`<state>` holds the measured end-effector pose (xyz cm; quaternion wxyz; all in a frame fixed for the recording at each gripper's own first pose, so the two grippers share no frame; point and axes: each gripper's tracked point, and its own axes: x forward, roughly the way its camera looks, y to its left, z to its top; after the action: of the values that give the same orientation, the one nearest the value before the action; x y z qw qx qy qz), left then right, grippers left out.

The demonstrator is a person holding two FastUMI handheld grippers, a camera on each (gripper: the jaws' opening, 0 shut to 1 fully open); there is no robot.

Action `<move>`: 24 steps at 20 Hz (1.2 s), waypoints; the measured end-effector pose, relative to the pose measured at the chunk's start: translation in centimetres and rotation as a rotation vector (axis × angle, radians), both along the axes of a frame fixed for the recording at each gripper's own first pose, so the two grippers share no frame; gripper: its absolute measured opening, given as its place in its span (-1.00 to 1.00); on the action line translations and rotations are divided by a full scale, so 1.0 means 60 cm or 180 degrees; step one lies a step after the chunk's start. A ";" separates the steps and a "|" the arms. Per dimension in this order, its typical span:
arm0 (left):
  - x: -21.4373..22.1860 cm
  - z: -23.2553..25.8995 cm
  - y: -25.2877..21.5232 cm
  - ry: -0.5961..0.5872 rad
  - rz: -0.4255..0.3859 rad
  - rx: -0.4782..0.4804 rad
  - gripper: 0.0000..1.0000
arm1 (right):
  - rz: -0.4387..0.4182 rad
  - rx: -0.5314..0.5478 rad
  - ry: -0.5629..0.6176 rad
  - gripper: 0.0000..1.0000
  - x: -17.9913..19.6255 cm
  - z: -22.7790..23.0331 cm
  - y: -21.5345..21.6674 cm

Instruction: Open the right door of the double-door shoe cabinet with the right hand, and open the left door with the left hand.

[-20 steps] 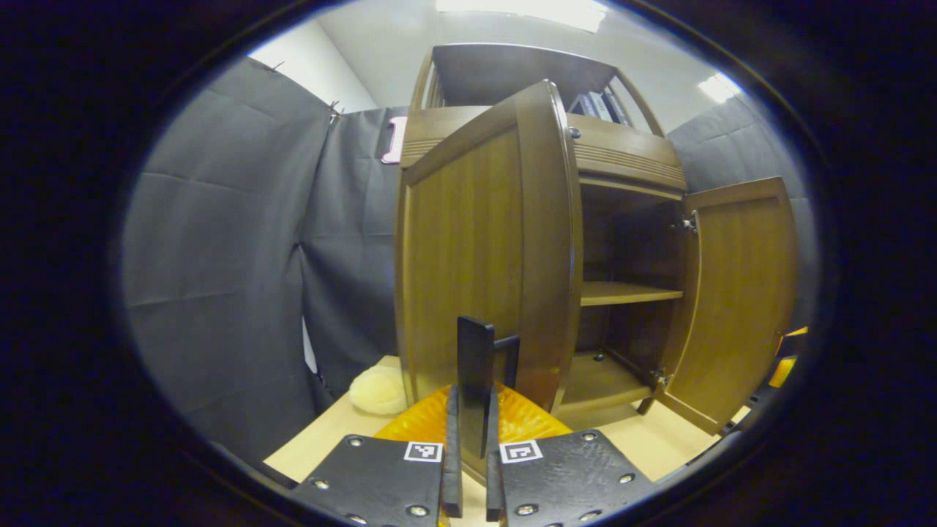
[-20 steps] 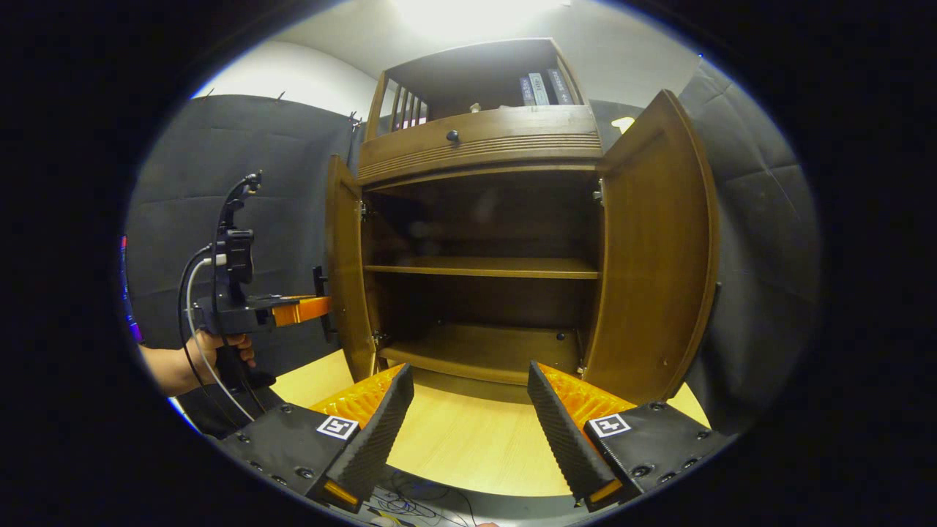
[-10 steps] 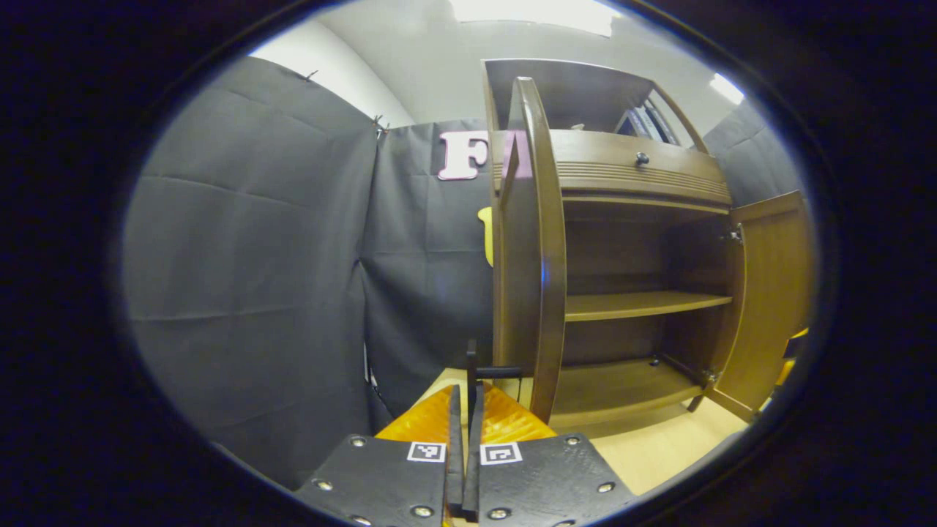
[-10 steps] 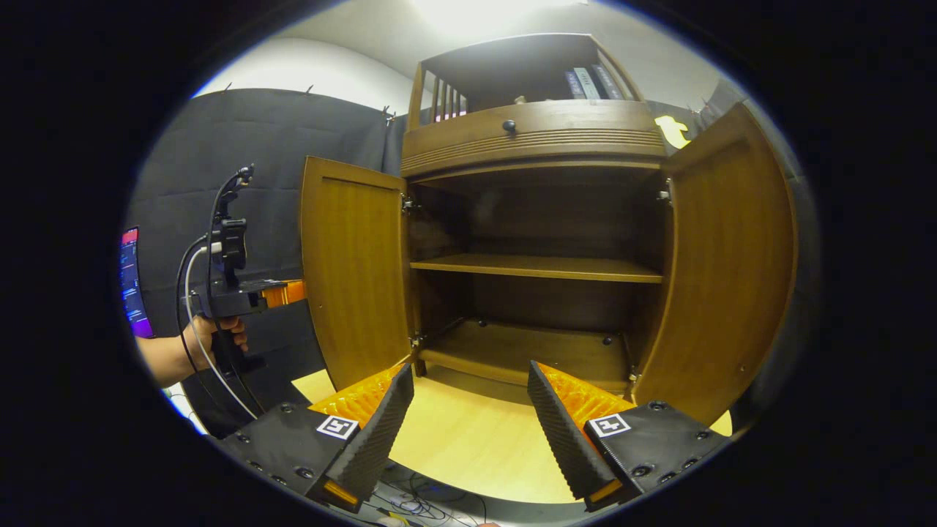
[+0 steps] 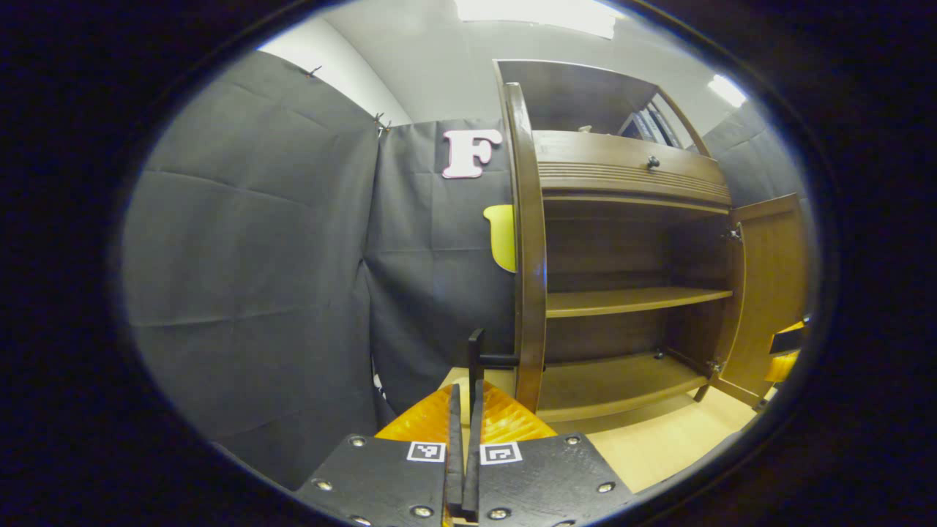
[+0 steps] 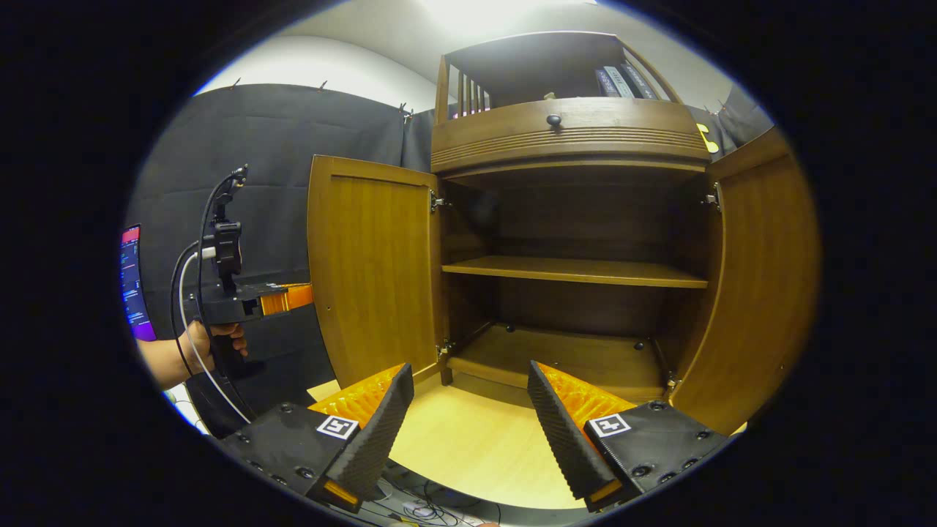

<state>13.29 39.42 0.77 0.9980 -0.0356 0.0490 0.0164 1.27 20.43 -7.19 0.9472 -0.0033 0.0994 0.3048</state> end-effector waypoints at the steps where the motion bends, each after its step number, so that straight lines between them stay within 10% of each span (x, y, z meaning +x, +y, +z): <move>1: 0.005 -0.002 0.011 0.0005 0.0000 -0.0015 -1.00 | 0.0010 0.0002 -0.0004 0.87 -0.001 0.001 0.013; 10: -0.030 0.022 0.003 -0.0080 -0.0166 0.0012 -1.00 | -0.0118 0.0051 -0.0142 0.97 -0.011 0.021 0.043; 24: -0.171 0.112 -0.209 -0.0264 -0.0282 0.0204 -0.85 | -0.1036 0.0034 -0.0290 0.96 -0.027 0.063 -0.233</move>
<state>3.05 26.88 7.50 0.9996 -0.0021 0.0086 -0.0277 -0.34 6.42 -3.40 0.9876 0.0042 0.0540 0.1475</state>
